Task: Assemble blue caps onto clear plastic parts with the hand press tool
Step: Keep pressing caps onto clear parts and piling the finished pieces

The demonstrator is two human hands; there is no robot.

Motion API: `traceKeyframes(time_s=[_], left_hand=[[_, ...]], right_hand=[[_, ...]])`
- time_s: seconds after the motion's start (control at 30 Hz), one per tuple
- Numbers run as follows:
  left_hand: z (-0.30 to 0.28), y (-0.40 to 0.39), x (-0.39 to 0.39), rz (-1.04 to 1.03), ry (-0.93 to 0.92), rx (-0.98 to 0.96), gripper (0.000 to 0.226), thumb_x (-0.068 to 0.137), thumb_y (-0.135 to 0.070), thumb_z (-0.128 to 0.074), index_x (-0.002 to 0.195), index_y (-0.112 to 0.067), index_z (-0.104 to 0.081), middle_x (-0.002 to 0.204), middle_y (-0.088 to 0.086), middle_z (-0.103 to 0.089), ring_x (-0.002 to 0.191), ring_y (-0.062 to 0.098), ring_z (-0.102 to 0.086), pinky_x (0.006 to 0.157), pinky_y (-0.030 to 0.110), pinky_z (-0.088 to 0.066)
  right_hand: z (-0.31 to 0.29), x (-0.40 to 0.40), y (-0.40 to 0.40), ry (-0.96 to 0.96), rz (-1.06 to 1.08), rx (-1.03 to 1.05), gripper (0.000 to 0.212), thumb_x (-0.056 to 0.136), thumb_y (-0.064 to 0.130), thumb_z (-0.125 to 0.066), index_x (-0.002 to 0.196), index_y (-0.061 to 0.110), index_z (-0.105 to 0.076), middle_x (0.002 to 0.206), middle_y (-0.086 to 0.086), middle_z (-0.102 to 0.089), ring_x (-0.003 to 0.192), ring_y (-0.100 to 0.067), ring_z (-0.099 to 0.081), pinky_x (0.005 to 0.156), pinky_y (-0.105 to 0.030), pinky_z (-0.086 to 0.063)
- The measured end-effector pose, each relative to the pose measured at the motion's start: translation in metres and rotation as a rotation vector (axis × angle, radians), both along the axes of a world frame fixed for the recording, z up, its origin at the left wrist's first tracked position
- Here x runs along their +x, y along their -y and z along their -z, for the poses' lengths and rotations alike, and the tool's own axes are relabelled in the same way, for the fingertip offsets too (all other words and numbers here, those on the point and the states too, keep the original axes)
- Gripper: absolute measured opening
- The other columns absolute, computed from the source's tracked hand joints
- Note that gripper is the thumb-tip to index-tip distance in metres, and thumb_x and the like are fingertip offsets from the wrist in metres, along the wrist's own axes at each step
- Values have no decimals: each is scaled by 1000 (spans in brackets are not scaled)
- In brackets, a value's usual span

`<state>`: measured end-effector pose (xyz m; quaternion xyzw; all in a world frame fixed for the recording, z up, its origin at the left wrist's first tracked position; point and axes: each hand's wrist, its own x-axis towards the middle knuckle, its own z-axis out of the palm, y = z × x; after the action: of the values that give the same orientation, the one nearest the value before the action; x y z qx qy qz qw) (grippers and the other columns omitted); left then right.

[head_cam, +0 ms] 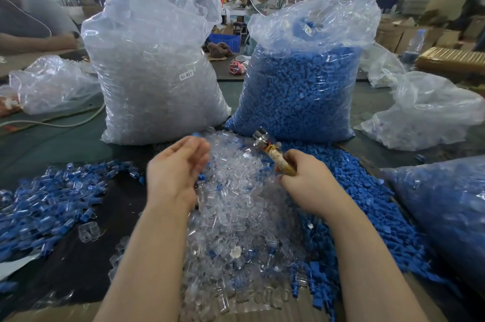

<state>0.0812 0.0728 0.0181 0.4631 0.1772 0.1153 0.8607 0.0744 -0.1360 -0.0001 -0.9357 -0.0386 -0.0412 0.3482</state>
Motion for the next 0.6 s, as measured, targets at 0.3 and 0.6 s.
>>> traceKeyframes(time_s=[0.3, 0.6], left_hand=[[18, -83, -8, -436, -141, -691, 27, 103, -6, -41, 124, 1, -56, 95, 12, -69, 81, 16, -73, 56, 24, -58], [11, -79, -30, -497, -181, -506, 95, 89, -57, -35, 139, 23, -28, 149, 37, -30, 149, 33, -4, 99, 15, 24]], right_hand=[[9, 2, 14, -204, 385, -252, 13, 84, 19, -55, 78, 14, -45, 75, -5, -54, 65, -20, -50, 50, -29, -32], [13, 0, 13, -261, 477, -272, 17, 84, 19, -59, 94, 7, -52, 86, -10, -58, 70, -27, -53, 58, -31, -39]])
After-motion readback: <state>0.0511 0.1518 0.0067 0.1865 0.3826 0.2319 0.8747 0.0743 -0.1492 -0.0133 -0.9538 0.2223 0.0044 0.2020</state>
